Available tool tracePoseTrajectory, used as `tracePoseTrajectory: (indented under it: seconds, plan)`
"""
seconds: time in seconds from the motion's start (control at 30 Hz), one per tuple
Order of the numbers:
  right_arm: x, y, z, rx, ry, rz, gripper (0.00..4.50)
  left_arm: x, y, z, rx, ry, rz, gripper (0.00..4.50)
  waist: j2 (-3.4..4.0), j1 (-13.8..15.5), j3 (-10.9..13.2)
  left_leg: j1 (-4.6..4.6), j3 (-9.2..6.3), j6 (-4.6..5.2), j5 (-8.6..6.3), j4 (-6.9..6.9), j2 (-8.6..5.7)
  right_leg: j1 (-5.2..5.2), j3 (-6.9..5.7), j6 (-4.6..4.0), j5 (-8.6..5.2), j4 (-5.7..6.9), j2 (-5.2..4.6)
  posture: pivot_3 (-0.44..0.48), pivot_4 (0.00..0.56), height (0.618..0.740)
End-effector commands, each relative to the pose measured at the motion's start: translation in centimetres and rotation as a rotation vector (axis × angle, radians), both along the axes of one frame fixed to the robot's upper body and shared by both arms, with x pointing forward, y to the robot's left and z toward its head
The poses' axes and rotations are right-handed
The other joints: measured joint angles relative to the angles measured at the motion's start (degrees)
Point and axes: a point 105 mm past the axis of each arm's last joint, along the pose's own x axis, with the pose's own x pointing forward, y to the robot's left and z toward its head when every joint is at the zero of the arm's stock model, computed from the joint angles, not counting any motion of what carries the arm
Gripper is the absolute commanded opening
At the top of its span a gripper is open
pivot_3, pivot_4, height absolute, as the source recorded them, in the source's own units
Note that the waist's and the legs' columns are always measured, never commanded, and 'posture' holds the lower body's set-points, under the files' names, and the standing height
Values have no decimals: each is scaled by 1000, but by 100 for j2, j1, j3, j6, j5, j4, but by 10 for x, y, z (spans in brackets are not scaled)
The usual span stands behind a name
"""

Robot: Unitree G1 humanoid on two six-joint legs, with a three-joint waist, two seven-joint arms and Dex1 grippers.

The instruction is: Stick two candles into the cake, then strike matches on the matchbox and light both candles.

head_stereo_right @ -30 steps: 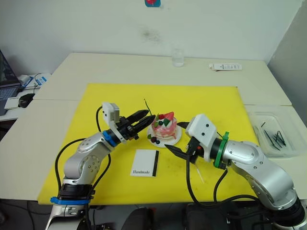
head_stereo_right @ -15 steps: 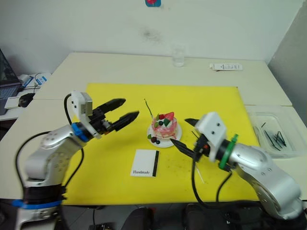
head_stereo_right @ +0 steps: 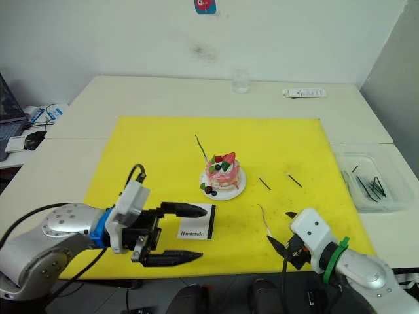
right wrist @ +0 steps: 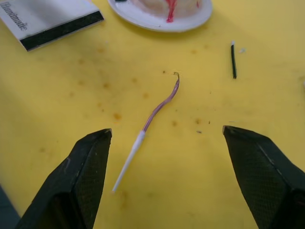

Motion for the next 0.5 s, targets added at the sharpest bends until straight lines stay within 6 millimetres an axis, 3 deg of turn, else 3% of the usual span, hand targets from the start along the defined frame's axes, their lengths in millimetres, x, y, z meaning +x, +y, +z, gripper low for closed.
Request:
tracePoseTrajectory:
  seconds: [0.03, 0.43, 0.5]
  plan:
    - [2, 3, -1, -8, -46, -19, 3919, -3, -7, 4, -7, -65, -36, 4465, 0, 7, 0, 0, 0, 0, 0, 0, 0, -1, 0, -3, -2, 0, 1, 0, 150, 740]
    - [2, 12, -14, 30, 4, -82, 3919, -1, -9, -2, -7, -90, -39, 4465, -1, 7, -1, -10, 3, 0, 0, -6, 1, -9, 1, 16, 6, -2, 4, 0, 150, 740]
    - [2, 11, -16, 35, 19, -98, 3529, -1, -9, -3, -8, -91, -40, 4500, 0, 7, -1, -8, 3, 0, 0, -6, 1, -8, 1, 16, 6, -2, 4, 0, 150, 740]
